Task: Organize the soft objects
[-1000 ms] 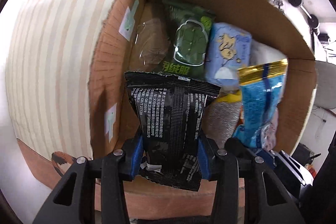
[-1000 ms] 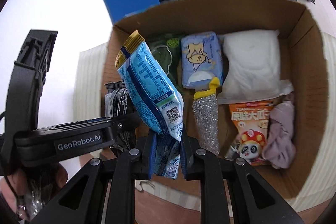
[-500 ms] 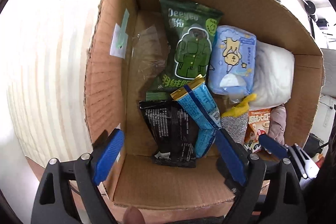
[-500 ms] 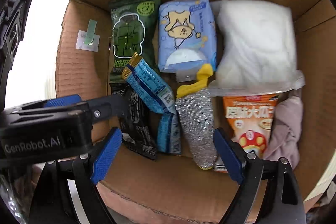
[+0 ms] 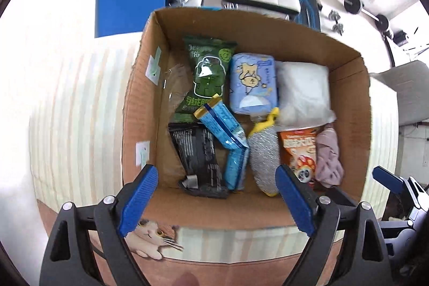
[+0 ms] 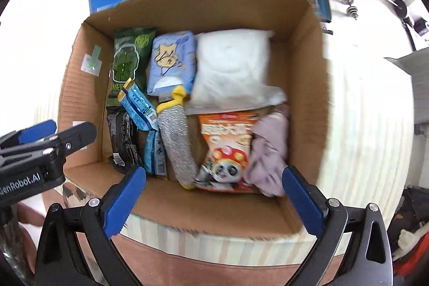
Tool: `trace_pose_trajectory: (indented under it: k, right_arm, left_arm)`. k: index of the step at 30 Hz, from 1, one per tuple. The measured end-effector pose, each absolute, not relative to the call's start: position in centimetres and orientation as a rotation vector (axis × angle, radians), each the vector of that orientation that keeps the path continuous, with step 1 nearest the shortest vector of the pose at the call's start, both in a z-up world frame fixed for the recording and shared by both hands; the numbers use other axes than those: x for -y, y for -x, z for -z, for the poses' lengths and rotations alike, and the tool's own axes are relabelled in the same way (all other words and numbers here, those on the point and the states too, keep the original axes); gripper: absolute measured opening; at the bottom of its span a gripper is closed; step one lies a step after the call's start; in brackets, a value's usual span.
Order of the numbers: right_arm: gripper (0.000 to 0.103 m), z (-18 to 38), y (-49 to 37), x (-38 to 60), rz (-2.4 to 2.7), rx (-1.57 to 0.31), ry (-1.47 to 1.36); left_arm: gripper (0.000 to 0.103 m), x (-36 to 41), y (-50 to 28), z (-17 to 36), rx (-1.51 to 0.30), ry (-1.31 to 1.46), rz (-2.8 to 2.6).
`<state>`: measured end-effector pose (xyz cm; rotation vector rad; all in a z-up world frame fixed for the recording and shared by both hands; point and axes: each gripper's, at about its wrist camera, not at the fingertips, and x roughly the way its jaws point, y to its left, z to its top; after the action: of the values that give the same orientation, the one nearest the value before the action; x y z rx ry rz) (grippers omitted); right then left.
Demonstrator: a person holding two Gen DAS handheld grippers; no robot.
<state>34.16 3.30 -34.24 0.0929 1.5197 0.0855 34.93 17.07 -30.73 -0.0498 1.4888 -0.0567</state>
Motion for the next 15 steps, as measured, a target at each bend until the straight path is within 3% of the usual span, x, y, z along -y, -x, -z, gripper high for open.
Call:
trace_pose_trajectory:
  k: [8,15]
  right_arm:
    - [0.103,30.0,-30.2,0.6,-0.046,-1.431,-0.126]
    - [0.103,22.7,-25.5,3.3,-0.047,-1.293,-0.152]
  left_arm:
    - [0.09,-15.4,-31.3,25.9,-1.362,0.022,0.025]
    - [0.09,-13.5,-26.1,17.9,-1.194,-0.016,0.04]
